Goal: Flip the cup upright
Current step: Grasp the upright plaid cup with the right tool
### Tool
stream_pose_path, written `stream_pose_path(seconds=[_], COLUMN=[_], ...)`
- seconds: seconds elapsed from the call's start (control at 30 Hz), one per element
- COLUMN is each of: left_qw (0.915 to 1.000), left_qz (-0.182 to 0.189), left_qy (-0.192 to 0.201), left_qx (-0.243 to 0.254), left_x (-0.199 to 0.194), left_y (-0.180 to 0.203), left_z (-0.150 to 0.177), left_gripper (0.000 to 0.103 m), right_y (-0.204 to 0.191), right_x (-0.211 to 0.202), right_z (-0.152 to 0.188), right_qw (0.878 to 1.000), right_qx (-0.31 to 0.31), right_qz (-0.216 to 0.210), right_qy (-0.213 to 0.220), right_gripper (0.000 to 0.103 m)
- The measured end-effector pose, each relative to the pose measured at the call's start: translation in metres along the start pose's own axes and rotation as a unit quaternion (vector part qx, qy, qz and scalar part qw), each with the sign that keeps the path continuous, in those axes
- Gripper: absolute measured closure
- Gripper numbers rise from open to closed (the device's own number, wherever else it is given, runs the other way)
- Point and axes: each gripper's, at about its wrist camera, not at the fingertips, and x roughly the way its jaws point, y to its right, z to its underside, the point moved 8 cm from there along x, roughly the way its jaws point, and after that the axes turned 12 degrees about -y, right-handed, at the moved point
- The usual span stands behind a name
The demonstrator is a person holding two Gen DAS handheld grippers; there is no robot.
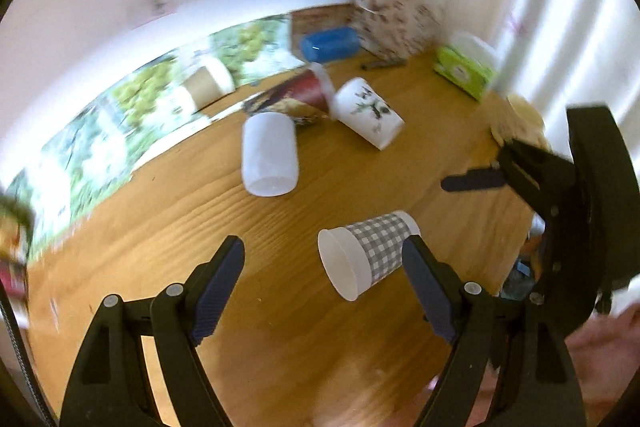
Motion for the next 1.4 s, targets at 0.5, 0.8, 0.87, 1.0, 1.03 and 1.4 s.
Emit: stream_pose_path(seconds=[0.5, 0.8, 0.87, 1.0, 1.03, 1.4], left_qw=[0.9726, 0.9374, 0.9294, 0.9223, 0.9202, 0.9046], left_qz=[-0.033, -0.035, -0.034, -0.028, -0.027, 0.007], left_qy=[0.076, 0.107, 0.109, 0.103, 0.100, 0.081], left_qx=[-0.217, -0.330, -0.351, -0.372, -0.377, -0.419], left_x=[-0.040, -0.048, -0.045, -0.039, -0.037, -0.014], left_y=[-0.020, -0.030, -0.030, -0.028, -0.027, -0.023], left_z=[0.045, 0.080, 0.090, 0.105, 0.110, 0.135], left_gripper=[0.019, 0.019, 0.019, 0.019, 0.019, 0.019], right_y=[-0.002, -0.007, -0.010, -0.014, -0.015, -0.018], right_x=[-0.009, 0.002, 0.007, 0.018, 0.022, 0.054], right_z=[-0.004, -0.005, -0.004, -0.001, 0.000, 0.001], right_qw=[0.999, 0.997, 0.996, 0.993, 0.993, 0.986], right_qx=[-0.029, -0.071, -0.089, -0.117, -0.122, -0.157], right_qz=[-0.002, -0.006, -0.004, -0.001, 0.000, 0.022], right_qy=[0.039, 0.031, 0.026, 0.009, 0.003, -0.042], right_gripper=[0.001, 0.002, 0.001, 0.001, 0.002, 0.001])
